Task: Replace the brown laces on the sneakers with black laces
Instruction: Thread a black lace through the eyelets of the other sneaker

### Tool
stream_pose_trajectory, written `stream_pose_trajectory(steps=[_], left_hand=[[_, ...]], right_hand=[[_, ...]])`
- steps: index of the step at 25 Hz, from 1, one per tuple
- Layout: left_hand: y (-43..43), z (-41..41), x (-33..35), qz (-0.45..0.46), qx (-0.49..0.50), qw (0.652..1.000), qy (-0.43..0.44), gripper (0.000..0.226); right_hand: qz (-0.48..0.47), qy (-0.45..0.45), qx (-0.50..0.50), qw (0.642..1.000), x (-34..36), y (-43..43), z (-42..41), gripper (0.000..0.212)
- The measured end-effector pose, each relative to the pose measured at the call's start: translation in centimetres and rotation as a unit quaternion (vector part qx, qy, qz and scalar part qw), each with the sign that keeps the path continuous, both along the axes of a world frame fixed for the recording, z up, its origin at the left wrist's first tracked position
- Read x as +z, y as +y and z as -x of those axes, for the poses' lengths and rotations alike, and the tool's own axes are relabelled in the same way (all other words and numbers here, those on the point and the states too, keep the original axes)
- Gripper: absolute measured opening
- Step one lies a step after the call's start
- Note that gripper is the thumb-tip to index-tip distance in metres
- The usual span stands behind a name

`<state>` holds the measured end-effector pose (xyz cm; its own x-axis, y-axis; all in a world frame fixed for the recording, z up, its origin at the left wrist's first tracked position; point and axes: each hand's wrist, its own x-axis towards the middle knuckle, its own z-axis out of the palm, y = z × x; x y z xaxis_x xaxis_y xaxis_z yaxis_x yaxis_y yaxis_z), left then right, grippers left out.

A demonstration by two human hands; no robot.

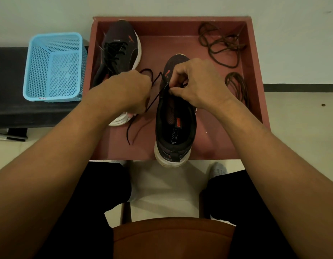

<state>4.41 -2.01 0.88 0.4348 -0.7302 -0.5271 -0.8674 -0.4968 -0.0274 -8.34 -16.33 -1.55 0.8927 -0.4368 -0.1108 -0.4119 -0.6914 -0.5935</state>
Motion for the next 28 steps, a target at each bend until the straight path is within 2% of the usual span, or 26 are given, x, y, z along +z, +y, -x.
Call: stream_pose_trajectory(steps=[2, 6, 10, 13, 18, 20, 22, 25, 28], left_hand=[[-0.1, 0.1, 0.2, 0.028, 0.013, 1.0, 0.005, 0.015], [-0.6, -0.4, 0.1, 0.204, 0.035, 0.976, 0.066, 0.012], [-0.7, -0.3, -0.1, 0.273, 0.059, 0.957, 0.082, 0.006], [-0.5, -0.5, 0.2, 0.26, 0.06, 0.961, 0.07, 0.008], [0.1, -0.9, -0.1, 0.12, 0.057, 0.99, 0.037, 0.01], [0.0, -0.9, -0.2, 0.152, 0.054, 0.986, 0.038, 0.012], [-0.4, -0.7, 0.0, 0.223, 0.05, 0.972, 0.055, 0.019], [-0.8, -0.2, 0.4, 0.282, 0.039, 0.954, 0.097, 0.018], [-0.8, 0.0, 0.4, 0.301, 0.048, 0.947, 0.098, 0.01]], right_hand=[[-0.002, -0.002, 0.001, 1.0, -0.1, 0.0, -0.1, 0.017], [0.0, -0.005, 0.002, 1.0, -0.1, -0.1, 0.0, 0.012], [0.004, -0.009, 0.008, 1.0, 0.1, -0.2, 0.1, 0.012], [0.008, -0.003, 0.006, 1.0, 0.1, -0.4, 0.3, 0.016], [0.026, 0.008, 0.01, 1.0, 0.9, -1.6, 0.9, 0.027], [-0.002, 0.024, -0.007, 1.0, 1.8, -2.3, 1.5, 0.033], [-0.066, 0.038, -0.035, 0.996, 2.4, -3.2, 2.5, 0.038], [-0.2, 0.066, -0.081, 0.974, 2.8, -4.4, 3.6, 0.037], [-0.281, 0.095, -0.083, 0.951, 3.1, -4.2, 3.9, 0.047]])
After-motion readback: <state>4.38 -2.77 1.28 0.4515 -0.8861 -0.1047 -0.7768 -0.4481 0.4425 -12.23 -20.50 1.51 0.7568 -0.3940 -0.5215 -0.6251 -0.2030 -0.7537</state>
